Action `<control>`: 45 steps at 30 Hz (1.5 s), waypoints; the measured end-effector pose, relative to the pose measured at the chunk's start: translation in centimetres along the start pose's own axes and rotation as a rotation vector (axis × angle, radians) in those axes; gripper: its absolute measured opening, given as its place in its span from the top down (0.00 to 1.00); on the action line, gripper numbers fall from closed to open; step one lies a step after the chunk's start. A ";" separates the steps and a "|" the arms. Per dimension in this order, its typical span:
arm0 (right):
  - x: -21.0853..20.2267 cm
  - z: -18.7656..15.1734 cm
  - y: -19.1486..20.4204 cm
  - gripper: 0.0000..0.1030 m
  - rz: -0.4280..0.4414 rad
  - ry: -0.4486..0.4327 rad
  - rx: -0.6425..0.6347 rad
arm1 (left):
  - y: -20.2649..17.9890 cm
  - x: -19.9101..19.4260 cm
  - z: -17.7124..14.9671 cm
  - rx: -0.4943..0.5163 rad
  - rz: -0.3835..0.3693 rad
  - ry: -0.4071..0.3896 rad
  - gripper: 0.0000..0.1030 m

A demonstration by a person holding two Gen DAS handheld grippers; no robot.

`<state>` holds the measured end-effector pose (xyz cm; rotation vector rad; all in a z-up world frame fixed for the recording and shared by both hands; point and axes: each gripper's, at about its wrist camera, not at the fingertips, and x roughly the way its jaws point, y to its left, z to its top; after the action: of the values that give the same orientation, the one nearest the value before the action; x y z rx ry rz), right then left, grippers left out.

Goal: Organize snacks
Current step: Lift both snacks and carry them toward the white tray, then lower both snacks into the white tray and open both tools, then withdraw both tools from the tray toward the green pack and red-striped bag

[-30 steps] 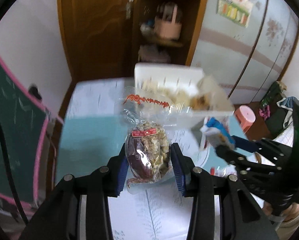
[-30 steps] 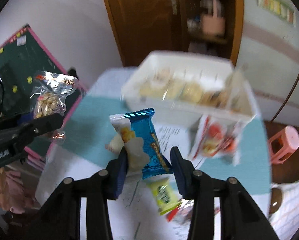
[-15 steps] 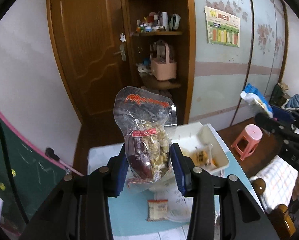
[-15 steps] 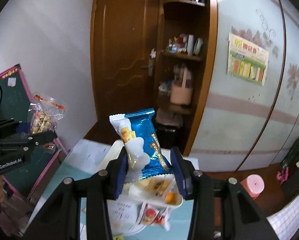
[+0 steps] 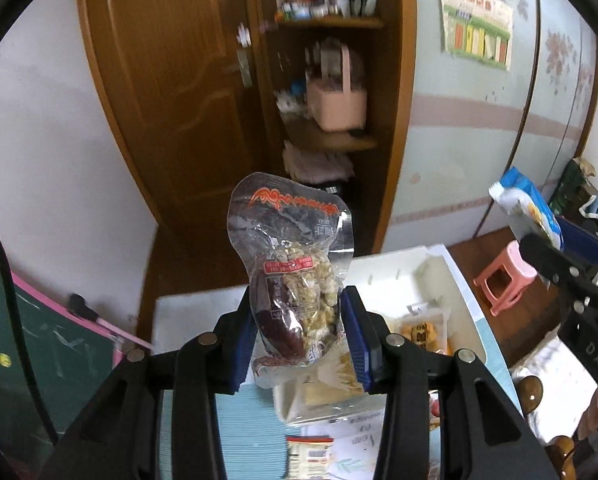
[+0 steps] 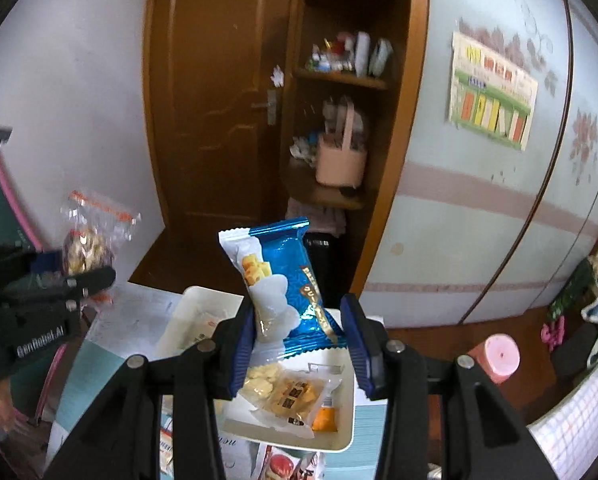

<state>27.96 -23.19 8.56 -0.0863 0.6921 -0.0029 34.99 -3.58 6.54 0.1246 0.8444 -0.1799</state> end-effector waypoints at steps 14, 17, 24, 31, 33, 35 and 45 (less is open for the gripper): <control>11.6 -2.9 -2.1 0.39 0.070 0.237 0.148 | -2.6 11.3 -0.9 -0.026 -0.053 0.157 0.10; 11.9 -3.6 -2.3 0.39 0.071 0.243 0.159 | -2.9 11.6 -1.2 -0.005 -0.027 0.158 0.10; 11.1 -4.7 -2.7 0.38 0.081 0.253 0.182 | -2.5 10.2 -1.9 0.004 -0.023 0.131 0.10; 8.1 -4.4 -2.1 0.38 0.084 0.218 0.159 | -2.9 7.3 -2.7 0.054 0.003 0.101 0.10; 6.9 -4.2 -1.9 0.38 0.083 0.202 0.152 | -3.0 6.2 -3.0 0.064 0.007 0.094 0.10; 5.9 -4.0 -1.8 0.38 0.083 0.191 0.148 | -3.0 5.2 -3.3 0.071 0.009 0.089 0.10; -0.5 -3.9 -1.1 0.38 0.094 0.126 0.126 | -2.9 -1.5 -4.5 0.087 0.013 0.027 0.10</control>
<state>25.12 -24.56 5.92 0.0675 0.8201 0.0382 30.10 -5.39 4.60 0.2143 0.8623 -0.2032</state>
